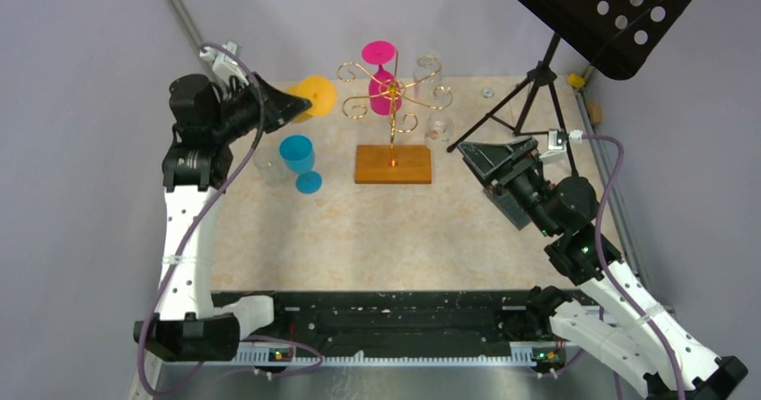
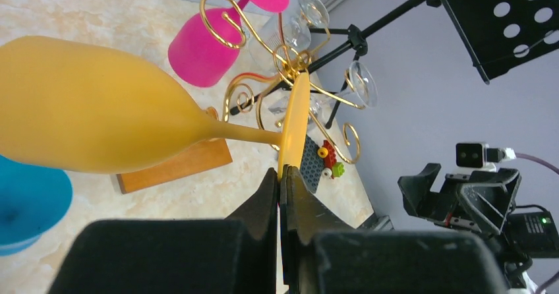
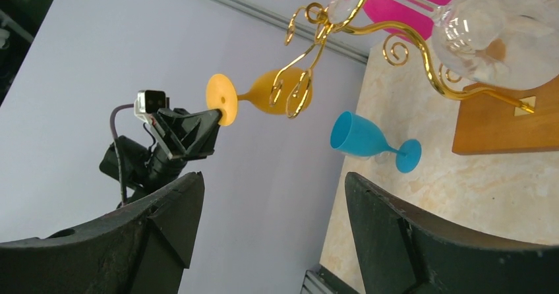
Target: Take the wine glass off the wine glass rack
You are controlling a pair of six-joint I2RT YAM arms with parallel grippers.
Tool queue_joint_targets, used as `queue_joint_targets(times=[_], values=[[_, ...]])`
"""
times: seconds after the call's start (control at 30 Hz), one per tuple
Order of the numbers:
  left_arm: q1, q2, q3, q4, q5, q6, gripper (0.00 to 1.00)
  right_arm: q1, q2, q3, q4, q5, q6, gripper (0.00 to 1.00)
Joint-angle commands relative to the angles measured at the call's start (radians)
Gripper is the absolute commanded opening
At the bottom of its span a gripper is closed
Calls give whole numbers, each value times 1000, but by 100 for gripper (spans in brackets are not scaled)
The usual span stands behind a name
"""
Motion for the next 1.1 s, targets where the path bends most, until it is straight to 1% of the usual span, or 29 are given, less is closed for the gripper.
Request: queue_joint_targets(times=[0.0,0.1,0.17,0.3,0.37,0.47,0.57,0.63,0.67,0.8,0.97,1.07], values=[[3,-100,-45,-34,18,11,0,-6,3,2,94,-80,-41,80],[1,-159,-95,-21,92,-49,0,-6,16,-2,127,-121,-43,80],[0,-204,-141,27,144,-109,0,-5,38,-6,164,-153,-37,80],[-2,-282,-191,85,193,-199,0,10,87,-8,260,-217,-17,80],[-2,-315,-207,108,215,-240,0,44,118,6,287,-225,-23,80],[-3,-362,-253,166,239,-328,0,129,170,44,283,-207,-69,80],[-4,-409,-324,313,299,-509,0,200,221,66,323,-205,-95,80],[-4,-436,-369,448,318,-635,0,233,245,67,384,-211,-107,80],[-4,-446,-382,523,316,-690,0,245,255,68,403,-208,-111,80],[-5,-450,-377,634,279,-869,0,287,286,72,482,-175,-122,80],[-7,-431,-386,871,242,-1153,0,321,332,113,582,-147,-142,80],[-7,-421,-375,973,224,-1275,0,337,358,129,644,-122,-155,80]])
